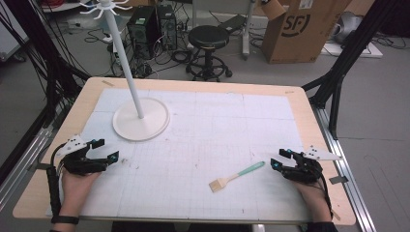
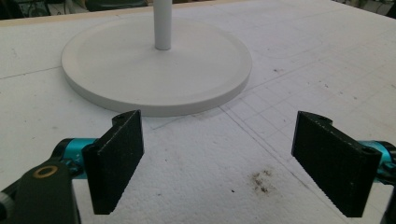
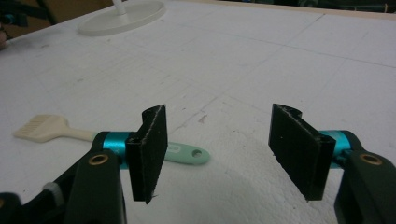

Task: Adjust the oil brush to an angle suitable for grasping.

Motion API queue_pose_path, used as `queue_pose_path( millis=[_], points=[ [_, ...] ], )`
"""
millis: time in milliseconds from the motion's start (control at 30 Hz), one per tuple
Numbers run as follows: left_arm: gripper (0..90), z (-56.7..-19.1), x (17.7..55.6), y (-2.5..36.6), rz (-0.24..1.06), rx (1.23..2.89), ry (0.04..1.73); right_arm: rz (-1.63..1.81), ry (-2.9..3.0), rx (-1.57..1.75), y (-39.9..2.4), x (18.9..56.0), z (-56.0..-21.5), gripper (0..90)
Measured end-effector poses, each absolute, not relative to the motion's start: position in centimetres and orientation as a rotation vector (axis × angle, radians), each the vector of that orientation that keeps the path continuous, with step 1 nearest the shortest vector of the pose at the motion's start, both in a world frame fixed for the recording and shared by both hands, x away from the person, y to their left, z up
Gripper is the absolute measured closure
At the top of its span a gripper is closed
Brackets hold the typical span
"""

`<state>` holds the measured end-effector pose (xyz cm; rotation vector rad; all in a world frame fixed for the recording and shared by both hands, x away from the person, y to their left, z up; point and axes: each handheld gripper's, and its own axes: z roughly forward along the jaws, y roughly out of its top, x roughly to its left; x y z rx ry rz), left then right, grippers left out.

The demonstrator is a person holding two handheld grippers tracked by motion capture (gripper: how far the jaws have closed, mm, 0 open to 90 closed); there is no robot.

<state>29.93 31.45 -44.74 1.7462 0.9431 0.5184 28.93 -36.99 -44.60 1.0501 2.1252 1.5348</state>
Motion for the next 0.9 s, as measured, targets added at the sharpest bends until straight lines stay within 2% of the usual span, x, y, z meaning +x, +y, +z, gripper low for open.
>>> queue_pose_path(
  millis=[567, 900],
  points=[
    [18.1, -44.7, 29.9, 31.3, 0.527, 1.754, 0.942, 1.469, 2.22, 0.982, -35.8, 29.5, -44.5, 52.4],
    [18.2, -44.8, 30.0, 31.4, 0.523, 1.752, 0.948, 1.426, 2.255, 0.935, -34.7, 30.6, -44.0, 53.4]
  ],
)
